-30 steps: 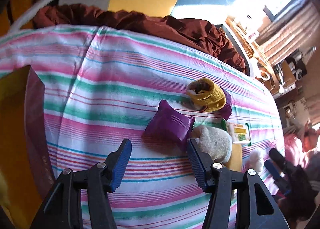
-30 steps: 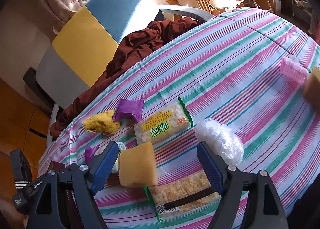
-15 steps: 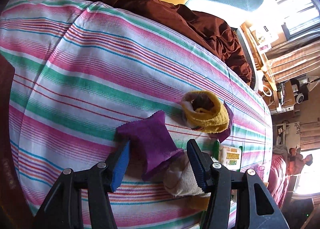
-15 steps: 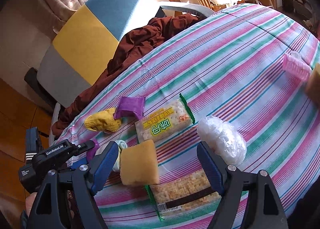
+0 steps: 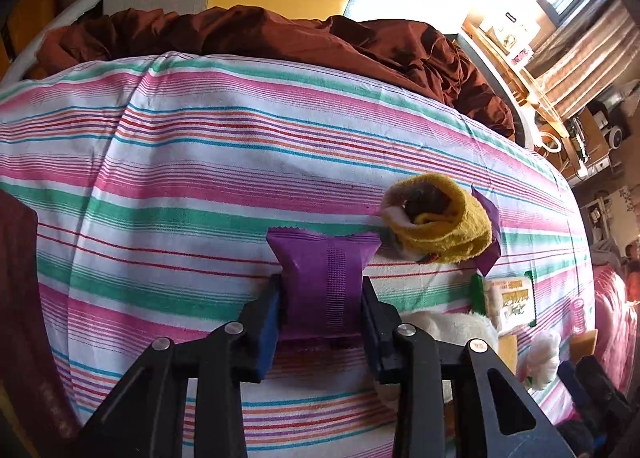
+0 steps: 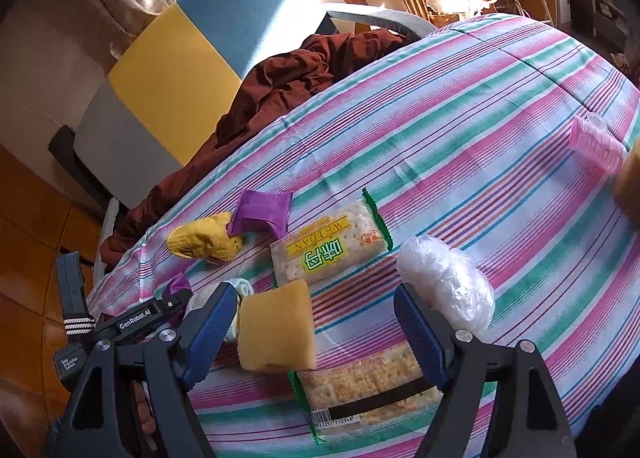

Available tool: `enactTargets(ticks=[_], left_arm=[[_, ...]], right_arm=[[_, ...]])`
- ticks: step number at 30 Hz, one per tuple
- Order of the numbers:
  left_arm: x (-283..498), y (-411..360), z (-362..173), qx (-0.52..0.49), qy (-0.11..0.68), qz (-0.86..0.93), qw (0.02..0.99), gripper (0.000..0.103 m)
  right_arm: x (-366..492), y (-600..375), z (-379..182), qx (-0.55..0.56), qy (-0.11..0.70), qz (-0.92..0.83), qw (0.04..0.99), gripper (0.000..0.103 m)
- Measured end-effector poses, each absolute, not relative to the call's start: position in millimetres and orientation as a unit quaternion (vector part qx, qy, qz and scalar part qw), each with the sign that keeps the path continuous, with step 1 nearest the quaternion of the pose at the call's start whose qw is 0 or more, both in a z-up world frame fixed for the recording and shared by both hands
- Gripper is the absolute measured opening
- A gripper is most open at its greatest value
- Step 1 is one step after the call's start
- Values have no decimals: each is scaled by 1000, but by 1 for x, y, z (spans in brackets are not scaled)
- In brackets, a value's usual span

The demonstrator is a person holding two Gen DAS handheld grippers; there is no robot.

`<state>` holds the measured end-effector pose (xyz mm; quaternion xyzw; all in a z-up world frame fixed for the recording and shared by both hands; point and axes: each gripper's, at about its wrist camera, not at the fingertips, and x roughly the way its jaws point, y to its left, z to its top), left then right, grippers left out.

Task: Organize objects
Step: 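Grasp the purple pouch with the left tool and lift it, then grasp the yellow knit glove with the right tool while the left tool holds the pouch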

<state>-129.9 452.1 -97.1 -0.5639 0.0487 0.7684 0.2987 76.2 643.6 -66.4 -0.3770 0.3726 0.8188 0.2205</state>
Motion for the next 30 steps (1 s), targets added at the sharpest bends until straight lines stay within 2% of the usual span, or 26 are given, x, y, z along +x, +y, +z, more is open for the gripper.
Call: enactTargets(ticks=[6,12,15,21,25,30], left_arm=[[-83,423,-95,-514,104,795,306,35],[-34,373,-99,-471,93,821,307,35],[-14,367,-102,-439,121,832,317,35],[-10,368,-107,-409,137,842,326,35],[-10,372,-110,-400,140,846,324,35],[-9,372,-111,-394,137,849,325,35]], right_arm=[[72,636,-62,-378,350,831,208,80],[65,629,-65,-390,343,834,187,80],[60,624,-67,-401,330,834,184,80],[53,614,-69,-414,305,839,179,80],[47,606,-71,-422,296,841,162,74],[39,593,-68,-425,280,850,139,74]])
